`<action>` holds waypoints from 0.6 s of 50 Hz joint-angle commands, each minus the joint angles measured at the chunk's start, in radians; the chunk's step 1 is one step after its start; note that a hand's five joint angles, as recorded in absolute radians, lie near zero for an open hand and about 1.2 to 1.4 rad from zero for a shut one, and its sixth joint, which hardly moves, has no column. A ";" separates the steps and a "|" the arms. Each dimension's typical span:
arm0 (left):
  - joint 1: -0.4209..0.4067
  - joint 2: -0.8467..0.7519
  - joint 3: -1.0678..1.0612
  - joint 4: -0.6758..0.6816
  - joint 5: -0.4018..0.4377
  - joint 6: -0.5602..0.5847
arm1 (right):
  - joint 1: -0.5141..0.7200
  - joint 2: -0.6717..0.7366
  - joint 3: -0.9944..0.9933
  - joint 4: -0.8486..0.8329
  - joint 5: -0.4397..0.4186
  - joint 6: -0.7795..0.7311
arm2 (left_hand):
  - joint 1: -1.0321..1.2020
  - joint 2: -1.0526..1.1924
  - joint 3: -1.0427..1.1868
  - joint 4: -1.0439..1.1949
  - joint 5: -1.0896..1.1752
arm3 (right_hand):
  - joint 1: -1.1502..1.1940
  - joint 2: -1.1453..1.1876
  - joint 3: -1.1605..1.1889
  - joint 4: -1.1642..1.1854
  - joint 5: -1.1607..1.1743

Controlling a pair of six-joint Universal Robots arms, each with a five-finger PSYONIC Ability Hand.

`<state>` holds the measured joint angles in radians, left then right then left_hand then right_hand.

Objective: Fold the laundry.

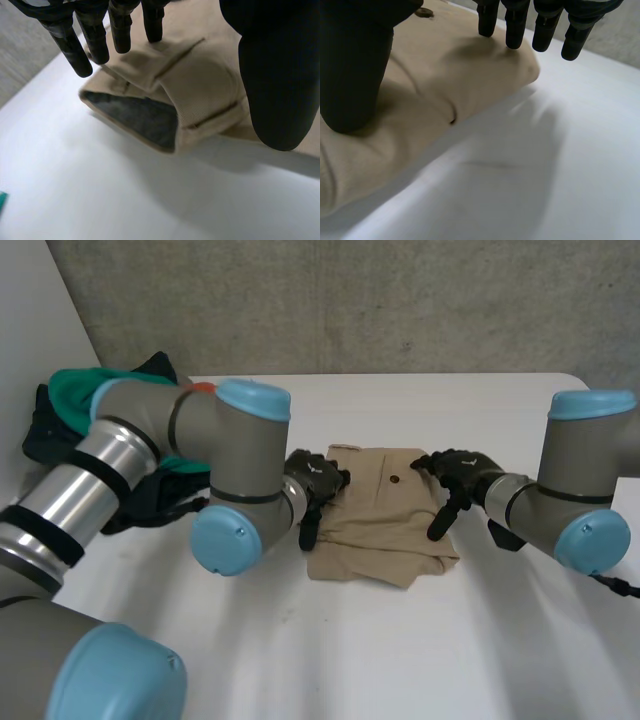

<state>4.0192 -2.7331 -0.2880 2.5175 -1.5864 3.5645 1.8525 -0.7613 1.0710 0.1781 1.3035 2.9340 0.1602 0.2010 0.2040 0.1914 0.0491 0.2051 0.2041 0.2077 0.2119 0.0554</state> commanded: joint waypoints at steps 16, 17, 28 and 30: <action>0.063 0.518 -0.353 0.208 0.470 -0.216 | -0.072 -0.362 0.441 -0.176 0.088 0.307 | 0.014 -0.026 -0.029 -0.017 -0.049 | -0.031 -0.030 -0.033 -0.037 -0.055; 0.067 0.532 -0.371 0.221 0.496 -0.228 | -0.072 -0.360 0.458 -0.187 0.070 0.319 | 0.014 -0.026 -0.029 -0.017 -0.049 | -0.031 -0.030 -0.033 -0.037 -0.055; 0.093 0.670 -0.588 0.372 0.683 -0.358 | 0.005 -0.222 0.497 -0.376 0.013 0.324 | 0.014 -0.026 -0.029 -0.017 -0.049 | -0.031 -0.030 -0.033 -0.037 -0.055; 0.093 0.679 -0.603 0.379 0.680 -0.363 | 0.011 -0.198 0.474 -0.371 0.025 0.320 | 0.014 -0.026 -0.029 -0.017 -0.049 | -0.031 -0.030 -0.033 -0.037 -0.055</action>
<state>4.1107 -2.0894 -0.8299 2.8586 -0.9059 3.2310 1.8316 -1.0368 1.5983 -0.1629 1.3004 3.2792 0.1603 0.2010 0.2040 0.1914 0.0491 0.2051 0.2041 0.2077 0.2119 0.0554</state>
